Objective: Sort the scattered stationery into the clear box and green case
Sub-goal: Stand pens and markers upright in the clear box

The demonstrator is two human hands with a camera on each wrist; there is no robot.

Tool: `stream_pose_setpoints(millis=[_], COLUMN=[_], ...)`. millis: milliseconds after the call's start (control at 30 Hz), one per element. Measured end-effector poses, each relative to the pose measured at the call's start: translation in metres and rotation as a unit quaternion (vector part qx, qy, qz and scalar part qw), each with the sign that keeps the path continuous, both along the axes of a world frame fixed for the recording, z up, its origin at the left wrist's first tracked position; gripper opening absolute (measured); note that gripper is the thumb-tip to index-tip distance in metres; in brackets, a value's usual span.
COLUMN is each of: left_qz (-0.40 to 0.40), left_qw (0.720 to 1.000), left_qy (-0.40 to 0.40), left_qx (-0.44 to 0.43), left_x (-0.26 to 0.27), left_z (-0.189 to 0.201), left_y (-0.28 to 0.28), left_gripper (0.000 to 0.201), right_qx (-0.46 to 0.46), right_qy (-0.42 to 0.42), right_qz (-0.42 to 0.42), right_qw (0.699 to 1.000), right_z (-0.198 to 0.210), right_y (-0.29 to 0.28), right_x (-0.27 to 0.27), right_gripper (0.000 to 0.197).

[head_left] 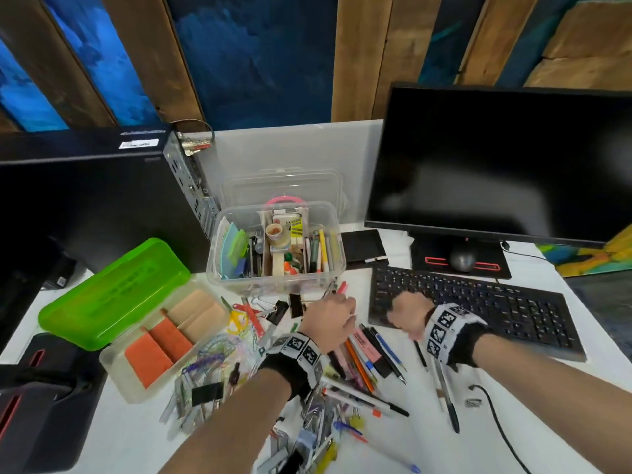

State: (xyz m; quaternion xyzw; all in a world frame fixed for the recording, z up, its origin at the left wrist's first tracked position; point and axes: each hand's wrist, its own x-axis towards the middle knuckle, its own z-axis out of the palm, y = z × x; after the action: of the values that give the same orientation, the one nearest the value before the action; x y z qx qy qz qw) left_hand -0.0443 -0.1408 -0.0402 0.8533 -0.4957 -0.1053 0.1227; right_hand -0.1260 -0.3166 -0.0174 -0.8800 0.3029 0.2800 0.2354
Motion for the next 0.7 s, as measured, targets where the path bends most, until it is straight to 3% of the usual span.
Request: stream_pose_setpoints(millis=[67,133,267,367,500,700], left_qz=[-0.032,-0.066,-0.159,-0.182,-0.188,-0.185], left_qw=[0.999,0.997,0.982,0.971,0.966,0.971], left_qy=[-0.005,-0.015,-0.008,-0.016,-0.024,-0.016], left_qx=[0.034,0.047,0.098,0.155,0.176,0.151], left_x=[-0.011,-0.022,-0.043,-0.05,-0.048,-0.039], left_z=[-0.011,-0.018,-0.025,-0.027,-0.034,-0.044], left_y=[-0.007,-0.016,-0.035,-0.045,-0.044,-0.029], left_gripper=[0.021,0.024,0.036,0.049,0.049,0.036], right_qx=[-0.095,-0.119,-0.075,-0.059,-0.047,-0.037], right_qy=[0.076,0.099,0.141,0.148,0.128,0.082], right_qz=[0.035,0.02,-0.057,-0.103,-0.143,-0.107], right_qw=[0.992,0.988,0.986,0.982,0.98,0.99], right_z=[-0.008,-0.013,-0.02,-0.026,-0.04,-0.047], right_y=[-0.011,-0.021,-0.025,-0.016,0.002,0.025], right_x=[-0.025,-0.044,-0.064,-0.069,-0.063,-0.045], right_gripper=[0.037,0.04,0.057,0.076,0.071,0.059])
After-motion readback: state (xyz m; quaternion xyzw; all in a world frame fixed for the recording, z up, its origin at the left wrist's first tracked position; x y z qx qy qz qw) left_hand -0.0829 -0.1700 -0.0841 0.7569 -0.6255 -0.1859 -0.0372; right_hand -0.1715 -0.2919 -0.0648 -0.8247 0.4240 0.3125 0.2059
